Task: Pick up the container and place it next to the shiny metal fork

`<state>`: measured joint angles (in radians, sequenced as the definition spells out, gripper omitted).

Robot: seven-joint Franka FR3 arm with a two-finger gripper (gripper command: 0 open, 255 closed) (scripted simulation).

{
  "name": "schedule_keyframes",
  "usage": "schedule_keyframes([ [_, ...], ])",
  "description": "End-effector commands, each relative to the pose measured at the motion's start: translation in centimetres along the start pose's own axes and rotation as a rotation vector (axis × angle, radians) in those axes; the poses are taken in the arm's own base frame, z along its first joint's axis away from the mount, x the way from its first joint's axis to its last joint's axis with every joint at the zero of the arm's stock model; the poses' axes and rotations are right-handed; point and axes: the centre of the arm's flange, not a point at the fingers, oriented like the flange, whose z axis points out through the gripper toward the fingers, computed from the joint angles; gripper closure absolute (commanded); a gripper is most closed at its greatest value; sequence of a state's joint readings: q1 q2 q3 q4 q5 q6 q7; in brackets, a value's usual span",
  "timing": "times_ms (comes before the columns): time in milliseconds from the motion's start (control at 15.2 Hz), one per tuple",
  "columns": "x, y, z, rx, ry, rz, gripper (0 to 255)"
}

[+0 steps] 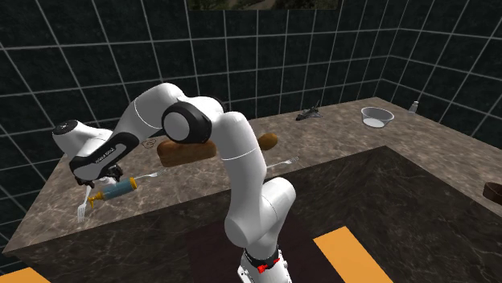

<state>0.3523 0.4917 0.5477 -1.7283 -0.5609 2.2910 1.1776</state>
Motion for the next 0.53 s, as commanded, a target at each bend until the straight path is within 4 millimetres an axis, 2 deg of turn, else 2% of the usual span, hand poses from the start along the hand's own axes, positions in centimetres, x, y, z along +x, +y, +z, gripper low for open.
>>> schedule_keyframes([
  [0,-0.2,0.3,-1.3,-0.011,-0.008,0.002,0],
  [132,-0.2,0.3,-3.7,-0.011,-0.008,0.002,0],
  [462,-0.2,0.3,-3.7,-0.011,-0.008,0.002,0],
])
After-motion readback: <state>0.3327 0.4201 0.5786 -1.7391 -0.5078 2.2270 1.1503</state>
